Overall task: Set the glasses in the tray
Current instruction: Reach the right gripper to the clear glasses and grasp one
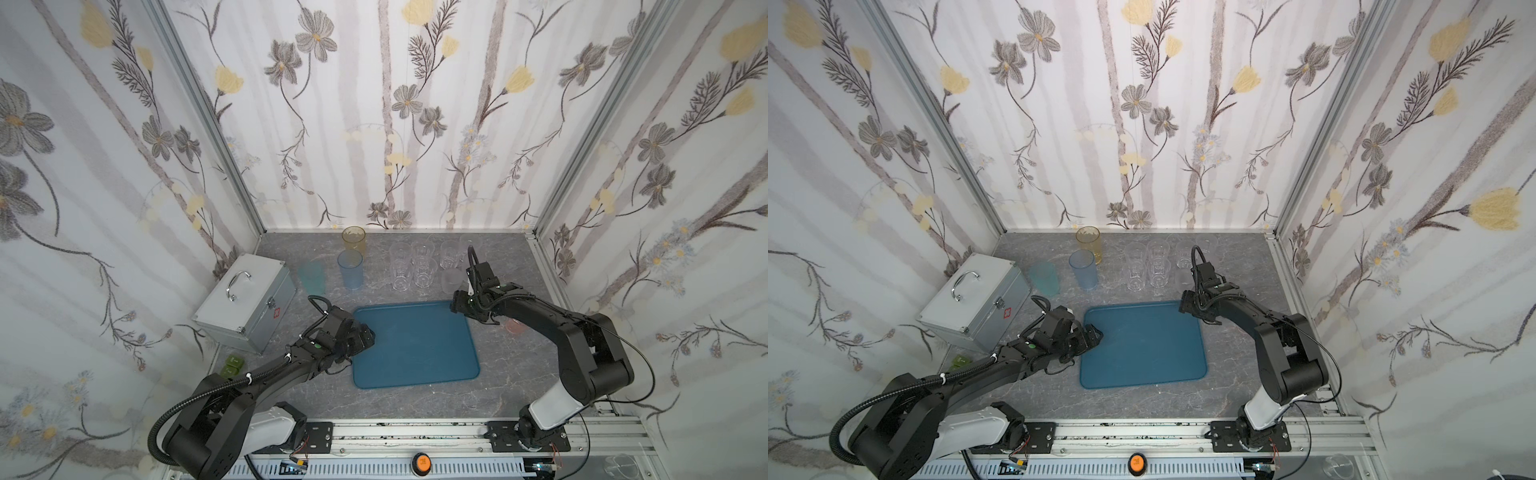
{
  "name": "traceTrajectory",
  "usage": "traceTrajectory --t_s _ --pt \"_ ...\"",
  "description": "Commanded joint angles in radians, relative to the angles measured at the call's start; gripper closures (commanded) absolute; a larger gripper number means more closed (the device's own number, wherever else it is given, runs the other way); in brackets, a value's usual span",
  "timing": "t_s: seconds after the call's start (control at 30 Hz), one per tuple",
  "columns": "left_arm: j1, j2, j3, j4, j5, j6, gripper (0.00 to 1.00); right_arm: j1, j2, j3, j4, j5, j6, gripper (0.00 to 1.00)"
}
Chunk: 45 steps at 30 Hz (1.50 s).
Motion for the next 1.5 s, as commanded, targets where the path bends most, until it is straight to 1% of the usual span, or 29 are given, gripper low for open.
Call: traceTrajectory --t_s 0.0,0.1,0.17,0.23,0.33,0.37,0.47,0.57,0.67,0.77,0.93,1.0,1.17,1.3,1.47 --pt "0.032 -0.007 0.099 -0.131 -0.047 0.139 0.05 0.003 -0.071 0.093 -0.075 0.129 -0.018 0.3" --pt "0.073 0.041 0.181 -0.143 -0.014 0.281 0.04 0.025 -0.078 0.192 -0.084 0.131 0.021 0.36" --pt "0.112 0.057 0.241 -0.152 -0.064 0.343 0.04 0.078 -0.04 0.266 -0.058 0.124 0.067 0.41" --pt "0.141 0.085 0.29 -0.147 -0.1 0.359 0.05 0.14 0.04 0.375 -0.065 0.153 0.093 0.45" --pt "0.142 0.107 0.355 -0.134 -0.156 0.392 0.05 0.206 0.213 0.598 -0.143 0.198 0.11 0.51" --pt "0.142 0.117 0.371 -0.13 -0.165 0.397 0.05 0.219 0.254 0.647 -0.148 0.208 0.113 0.52" --pt "0.138 0.155 0.398 -0.12 -0.166 0.403 0.05 0.244 0.369 0.77 -0.172 0.249 0.121 0.58" --pt "0.125 0.182 0.399 -0.106 -0.146 0.39 0.06 0.256 0.46 0.866 -0.211 0.243 0.128 0.65" --pt "0.102 0.178 0.375 -0.061 -0.144 0.384 0.06 0.267 0.479 0.869 -0.211 0.242 0.148 0.65" --pt "0.073 0.154 0.336 0.019 -0.143 0.389 0.06 0.27 0.492 0.865 -0.216 0.243 0.167 0.65" --pt "0.031 0.093 0.262 0.142 -0.169 0.418 0.06 0.271 0.476 0.783 -0.192 0.229 0.204 0.66" --pt "0.024 0.066 0.226 0.182 -0.183 0.429 0.06 0.27 0.468 0.744 -0.16 0.208 0.216 0.66" --pt "0.016 -0.003 0.137 0.306 -0.193 0.45 0.07 0.263 0.495 0.744 -0.141 0.179 0.225 0.65" --pt "0.012 -0.009 0.129 0.316 -0.202 0.452 0.07 0.255 0.513 0.76 -0.136 0.168 0.227 0.66" --pt "0.009 0.004 0.12 0.32 -0.203 0.452 0.07 0.254 0.539 0.771 -0.129 0.132 0.247 0.68"
